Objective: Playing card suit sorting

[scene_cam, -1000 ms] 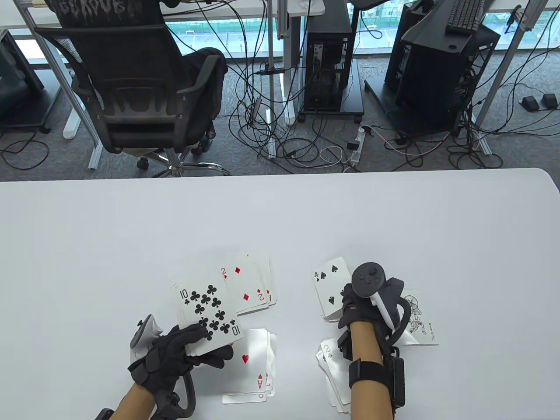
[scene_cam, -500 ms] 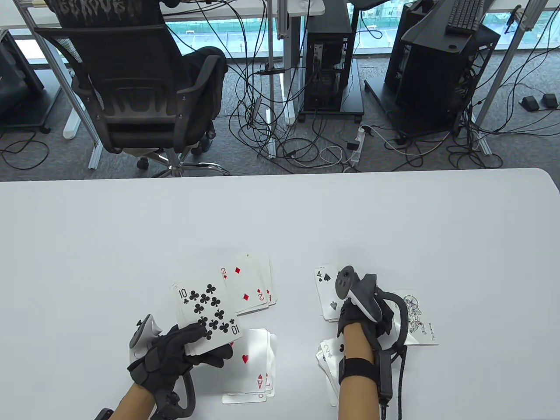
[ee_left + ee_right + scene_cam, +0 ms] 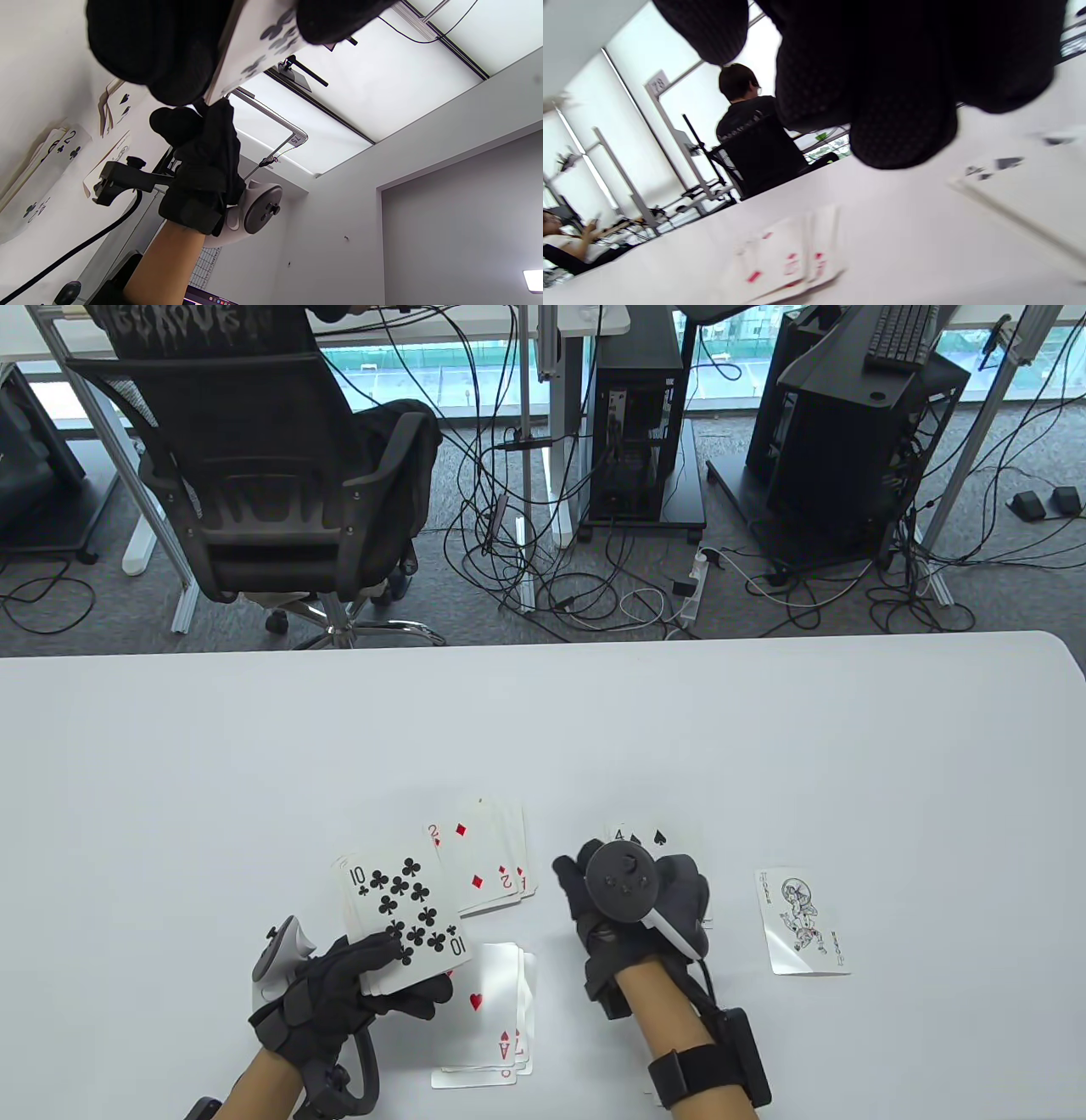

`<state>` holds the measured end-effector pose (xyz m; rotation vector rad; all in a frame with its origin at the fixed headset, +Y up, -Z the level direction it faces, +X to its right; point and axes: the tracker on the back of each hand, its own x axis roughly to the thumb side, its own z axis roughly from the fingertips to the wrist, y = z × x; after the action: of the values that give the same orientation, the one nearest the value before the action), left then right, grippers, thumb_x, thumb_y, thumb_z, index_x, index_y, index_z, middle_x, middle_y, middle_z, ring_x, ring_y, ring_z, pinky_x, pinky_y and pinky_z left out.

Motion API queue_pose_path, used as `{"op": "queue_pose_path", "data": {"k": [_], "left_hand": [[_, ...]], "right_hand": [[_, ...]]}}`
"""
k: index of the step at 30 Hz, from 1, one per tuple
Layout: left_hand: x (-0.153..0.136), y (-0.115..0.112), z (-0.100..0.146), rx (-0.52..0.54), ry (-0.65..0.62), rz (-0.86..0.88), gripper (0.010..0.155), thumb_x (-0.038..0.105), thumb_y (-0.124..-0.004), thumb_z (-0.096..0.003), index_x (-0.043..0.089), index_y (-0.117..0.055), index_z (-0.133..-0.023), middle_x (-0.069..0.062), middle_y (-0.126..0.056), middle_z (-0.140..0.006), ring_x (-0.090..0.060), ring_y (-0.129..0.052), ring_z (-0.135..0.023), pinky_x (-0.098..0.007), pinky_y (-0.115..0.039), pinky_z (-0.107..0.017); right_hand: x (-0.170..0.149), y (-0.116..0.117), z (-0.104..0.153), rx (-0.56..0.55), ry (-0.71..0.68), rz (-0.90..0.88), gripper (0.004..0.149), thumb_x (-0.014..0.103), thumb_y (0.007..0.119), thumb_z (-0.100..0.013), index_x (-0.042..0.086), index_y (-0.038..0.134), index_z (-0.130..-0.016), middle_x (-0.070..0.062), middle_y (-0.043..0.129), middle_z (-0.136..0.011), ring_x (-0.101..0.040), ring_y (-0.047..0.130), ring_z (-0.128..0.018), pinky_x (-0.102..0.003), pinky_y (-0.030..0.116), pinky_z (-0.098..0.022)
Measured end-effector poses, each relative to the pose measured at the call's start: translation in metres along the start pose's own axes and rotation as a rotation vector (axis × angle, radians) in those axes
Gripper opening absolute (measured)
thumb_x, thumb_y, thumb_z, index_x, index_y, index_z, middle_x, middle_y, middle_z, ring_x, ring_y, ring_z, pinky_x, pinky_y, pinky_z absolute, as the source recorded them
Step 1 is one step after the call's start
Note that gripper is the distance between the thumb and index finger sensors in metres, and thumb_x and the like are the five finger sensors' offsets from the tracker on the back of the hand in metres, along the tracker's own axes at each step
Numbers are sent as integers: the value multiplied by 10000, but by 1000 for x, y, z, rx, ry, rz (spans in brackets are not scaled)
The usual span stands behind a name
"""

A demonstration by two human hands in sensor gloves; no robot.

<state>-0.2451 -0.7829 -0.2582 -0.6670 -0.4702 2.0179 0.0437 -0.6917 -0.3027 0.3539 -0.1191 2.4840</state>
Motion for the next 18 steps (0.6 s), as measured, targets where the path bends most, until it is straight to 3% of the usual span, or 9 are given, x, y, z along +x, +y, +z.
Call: {"op": "queue_pose_path", "data": {"k": [4,7,11,15,18], "left_hand": [[0,-1,0,1,2,1,494,236,-676,-687,146,-411,-1094,-221,-625,-1000,-405,-890,-769,-464,-804,-537],[0,-1,0,1,2,1,496,237,-677,-687,144,-411,-1094,-221,-626,-1000,-405,-892,-767,-464,-804,-536],[0,-1,0,1,2,3,494,238,-677,-688,145,-412,-1094,-220,-627,-999,-405,-893,-766,-464,-804,-536],[0,-1,0,-4,-2,2,491,238,-677,-689,145,-415,-1093,-220,-629,-999,-403,-894,-766,-463,-805,-535],[0,-1,0,-1,5,-17,487,236,-681,-687,155,-426,-1093,-219,-629,-1001,-409,-889,-769,-470,-801,-536]], "right_hand": [[31,21,10,23,-147,-199,609,367,621,-583,-182,669,-840,-172,926,-484,-395,953,-396,-580,801,-367],[50,36,19,55,-225,-316,768,461,640,-568,-197,493,-937,-249,846,-630,-484,870,-537,-651,721,-446],[69,51,28,109,-310,-172,893,512,682,-536,-202,351,-958,-280,741,-745,-531,781,-644,-688,661,-496],[72,54,31,-4,-359,-34,877,483,764,-483,-191,413,-920,-184,789,-656,-410,869,-532,-595,750,-445],[70,53,32,-59,-350,-49,805,441,800,-456,-176,499,-878,-116,832,-566,-322,920,-429,-526,810,-386]]}}
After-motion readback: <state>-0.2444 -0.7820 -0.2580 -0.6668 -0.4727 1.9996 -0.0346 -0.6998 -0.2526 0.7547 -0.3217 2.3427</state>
